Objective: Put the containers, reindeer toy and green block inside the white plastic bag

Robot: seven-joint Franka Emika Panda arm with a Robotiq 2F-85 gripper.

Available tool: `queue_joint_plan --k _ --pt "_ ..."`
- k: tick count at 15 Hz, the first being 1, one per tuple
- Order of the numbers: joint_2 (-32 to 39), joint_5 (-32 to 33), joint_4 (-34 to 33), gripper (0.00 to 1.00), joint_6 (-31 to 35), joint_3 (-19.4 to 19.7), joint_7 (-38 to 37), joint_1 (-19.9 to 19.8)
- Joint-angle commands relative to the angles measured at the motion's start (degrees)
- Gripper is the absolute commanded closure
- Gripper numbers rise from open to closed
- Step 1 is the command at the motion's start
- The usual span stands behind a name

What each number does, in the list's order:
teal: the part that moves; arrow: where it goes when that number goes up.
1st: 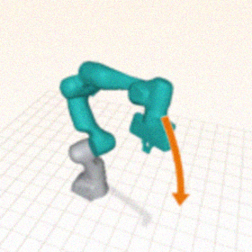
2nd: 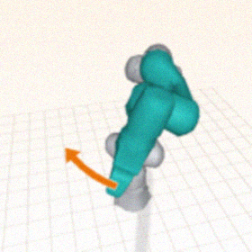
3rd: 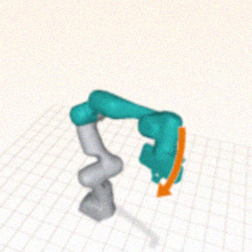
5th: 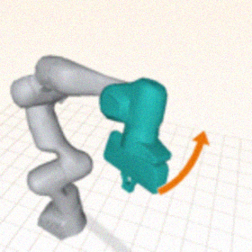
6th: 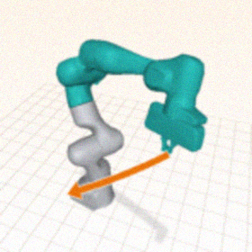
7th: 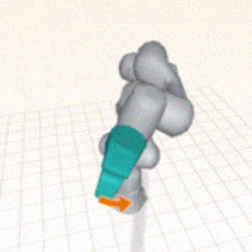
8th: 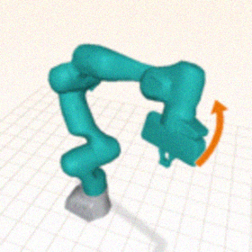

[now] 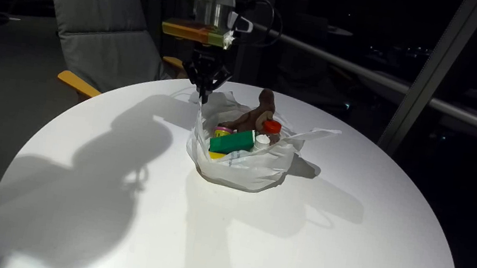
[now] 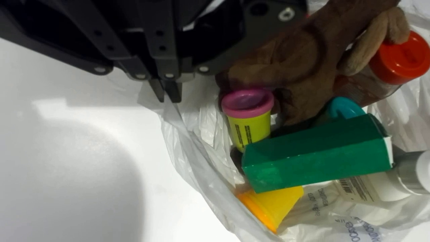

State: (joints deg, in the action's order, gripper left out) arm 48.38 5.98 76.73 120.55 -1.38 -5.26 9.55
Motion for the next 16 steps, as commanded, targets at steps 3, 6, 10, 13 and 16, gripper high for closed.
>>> queue_joint_plan --k 3,6,10,13,16 --pt "-3.08 -2.59 2.29 0.97 -0.18 -1.43 2.13 -1.64" --pt "-4.47 -1.89 3.14 0.97 -0.07 -0.74 1.12 -1.31" --pt "-6.19 -1.81 4.50 0.96 0.18 -0.85 1.35 -1.40" --pt "-7.79 -1.65 6.10 0.98 0.59 -0.85 1.40 -1.35" --pt "-9.48 -1.56 7.84 0.97 0.96 -0.89 1.37 -1.28"
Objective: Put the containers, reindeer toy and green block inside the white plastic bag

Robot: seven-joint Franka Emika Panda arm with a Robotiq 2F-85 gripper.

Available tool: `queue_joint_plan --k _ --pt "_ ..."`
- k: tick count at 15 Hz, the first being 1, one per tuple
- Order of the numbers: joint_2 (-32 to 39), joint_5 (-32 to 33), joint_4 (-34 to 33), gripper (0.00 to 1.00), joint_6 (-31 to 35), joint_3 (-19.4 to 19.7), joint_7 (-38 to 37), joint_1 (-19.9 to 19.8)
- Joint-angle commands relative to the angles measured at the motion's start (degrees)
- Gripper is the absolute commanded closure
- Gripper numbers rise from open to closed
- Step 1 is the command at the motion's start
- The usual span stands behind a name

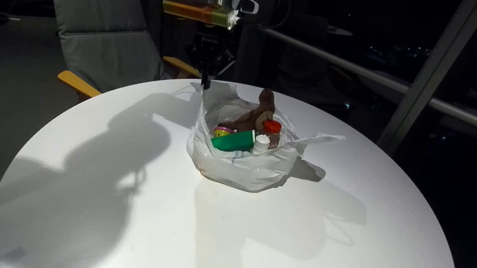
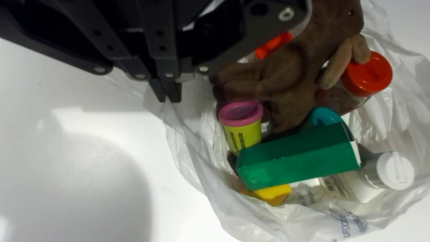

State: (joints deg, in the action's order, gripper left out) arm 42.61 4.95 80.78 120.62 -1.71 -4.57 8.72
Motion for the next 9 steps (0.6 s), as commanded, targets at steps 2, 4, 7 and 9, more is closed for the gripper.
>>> queue_joint_plan --k 2,4,7,9 --pt "-5.01 -0.30 5.22 0.97 1.21 -0.46 0.46 -0.29" --pt "-6.48 0.19 6.58 0.98 0.72 -0.18 0.08 -0.03" --pt "-9.04 1.40 9.53 0.65 1.54 0.36 -1.43 0.83" --pt "-11.51 2.21 12.21 0.49 1.94 0.60 -2.04 1.12"
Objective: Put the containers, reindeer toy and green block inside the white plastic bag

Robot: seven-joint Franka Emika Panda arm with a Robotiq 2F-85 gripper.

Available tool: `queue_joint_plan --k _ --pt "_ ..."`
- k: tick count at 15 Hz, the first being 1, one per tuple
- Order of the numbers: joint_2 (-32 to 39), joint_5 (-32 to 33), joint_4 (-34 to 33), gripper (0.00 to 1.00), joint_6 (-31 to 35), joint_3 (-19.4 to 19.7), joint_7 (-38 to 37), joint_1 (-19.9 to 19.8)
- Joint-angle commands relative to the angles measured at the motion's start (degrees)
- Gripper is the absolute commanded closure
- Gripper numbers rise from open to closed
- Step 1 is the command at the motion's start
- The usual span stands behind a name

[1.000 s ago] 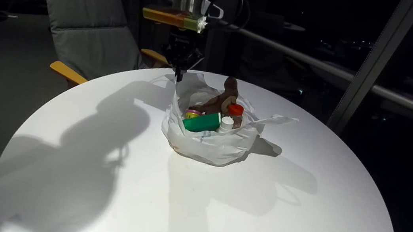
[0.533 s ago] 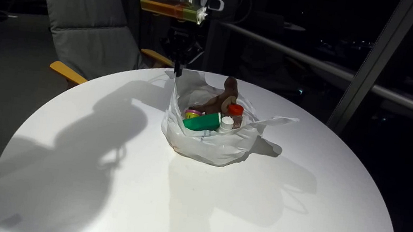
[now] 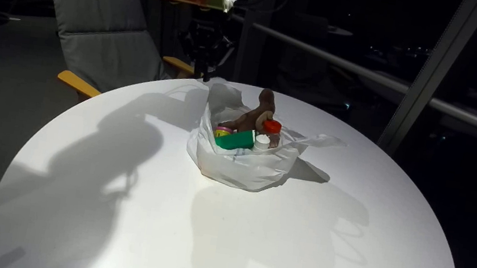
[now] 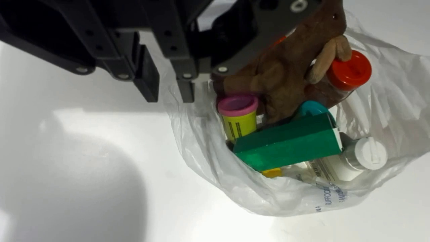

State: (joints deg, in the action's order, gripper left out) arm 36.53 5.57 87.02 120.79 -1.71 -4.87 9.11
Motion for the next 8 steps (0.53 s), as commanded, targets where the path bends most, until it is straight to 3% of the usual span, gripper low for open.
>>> queue_joint_plan --k 1,6,8 --pt "-6.80 2.10 7.48 0.43 2.04 0.63 -3.04 1.43" --pt "-16.29 5.12 18.74 0.05 4.54 1.43 -8.79 1.92" --pt "-20.64 6.83 24.72 0.00 5.44 1.76 -11.30 1.54"
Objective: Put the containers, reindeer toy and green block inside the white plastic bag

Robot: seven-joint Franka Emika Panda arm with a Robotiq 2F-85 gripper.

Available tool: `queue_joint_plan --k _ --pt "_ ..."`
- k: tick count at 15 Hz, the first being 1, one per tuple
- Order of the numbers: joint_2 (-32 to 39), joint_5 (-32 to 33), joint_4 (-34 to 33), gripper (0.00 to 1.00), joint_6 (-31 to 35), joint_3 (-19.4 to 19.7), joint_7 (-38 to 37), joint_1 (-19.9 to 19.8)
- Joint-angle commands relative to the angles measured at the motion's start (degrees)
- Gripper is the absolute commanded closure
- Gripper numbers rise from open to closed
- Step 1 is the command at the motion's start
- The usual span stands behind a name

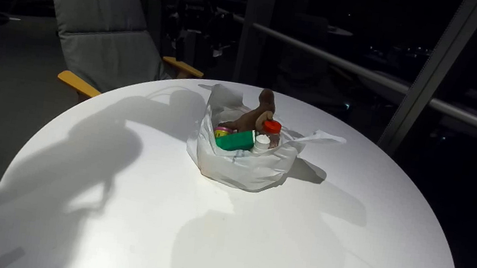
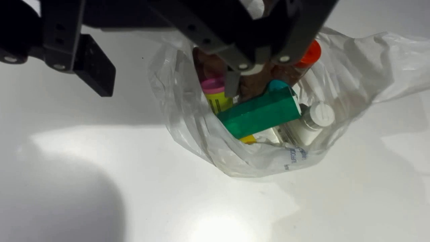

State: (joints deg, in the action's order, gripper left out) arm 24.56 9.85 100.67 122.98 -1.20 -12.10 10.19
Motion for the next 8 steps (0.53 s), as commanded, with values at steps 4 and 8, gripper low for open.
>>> queue_joint_plan --k 4,8 --pt "-16.54 3.65 23.09 0.00 4.38 1.70 -2.57 -2.35" --pt "-23.89 1.07 35.16 0.00 5.66 1.65 0.99 -5.58"
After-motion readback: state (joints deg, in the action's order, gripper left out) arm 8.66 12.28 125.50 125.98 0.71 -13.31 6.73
